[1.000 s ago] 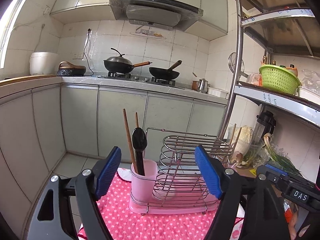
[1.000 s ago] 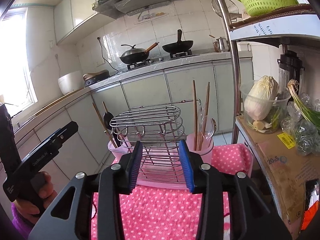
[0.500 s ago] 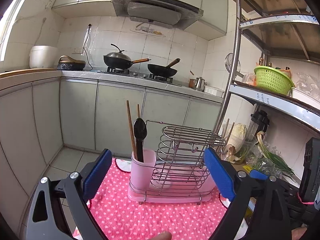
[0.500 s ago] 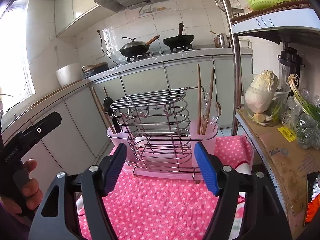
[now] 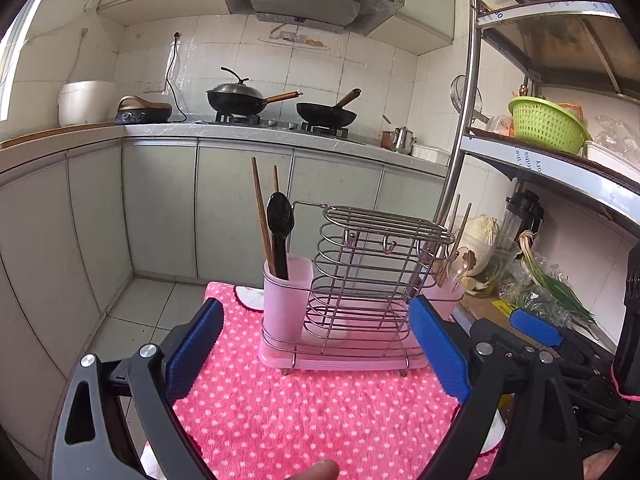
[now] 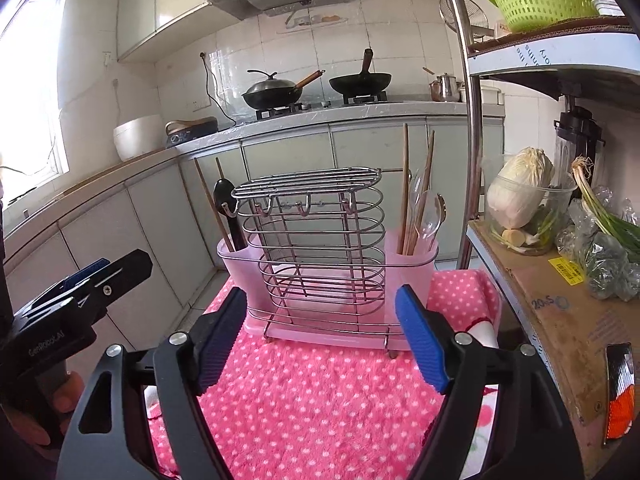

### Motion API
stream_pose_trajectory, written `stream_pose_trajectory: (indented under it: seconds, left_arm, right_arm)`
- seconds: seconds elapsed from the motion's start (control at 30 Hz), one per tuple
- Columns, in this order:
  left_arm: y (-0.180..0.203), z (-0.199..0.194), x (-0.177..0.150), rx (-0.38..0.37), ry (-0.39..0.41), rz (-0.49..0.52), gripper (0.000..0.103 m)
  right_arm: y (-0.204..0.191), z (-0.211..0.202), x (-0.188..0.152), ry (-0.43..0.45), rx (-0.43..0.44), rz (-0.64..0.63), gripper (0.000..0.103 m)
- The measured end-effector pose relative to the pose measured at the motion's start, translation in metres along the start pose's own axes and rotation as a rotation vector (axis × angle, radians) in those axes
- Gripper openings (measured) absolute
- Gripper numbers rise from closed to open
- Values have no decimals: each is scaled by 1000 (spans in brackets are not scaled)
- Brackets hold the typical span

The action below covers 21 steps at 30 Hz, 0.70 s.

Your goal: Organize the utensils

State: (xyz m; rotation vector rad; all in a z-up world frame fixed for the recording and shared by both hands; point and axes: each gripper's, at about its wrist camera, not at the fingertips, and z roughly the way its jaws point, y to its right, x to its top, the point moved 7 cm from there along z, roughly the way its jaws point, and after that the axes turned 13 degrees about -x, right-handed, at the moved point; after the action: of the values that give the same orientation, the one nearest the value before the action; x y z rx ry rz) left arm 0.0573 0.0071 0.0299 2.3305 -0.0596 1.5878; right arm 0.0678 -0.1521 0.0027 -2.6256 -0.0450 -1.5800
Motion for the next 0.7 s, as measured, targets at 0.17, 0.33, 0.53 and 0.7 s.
stream_pose_trajectory:
  seconds: [0.17, 0.33, 0.53, 0.7]
  left_arm:
    - [4, 0, -4, 9, -8, 12, 92]
    - [4, 1, -6, 17, -16, 9, 92]
    - [8, 3, -7, 27, -23, 24, 92]
    - [9, 5, -9, 31, -31, 24, 92]
  right_arm:
    - [0, -3, -3, 8, -22, -23, 77]
    - [1, -6, -4, 26, -51, -38, 77]
    - [6, -5, -5, 17, -59, -29, 77]
    - [10, -3, -6, 11, -66, -23, 77]
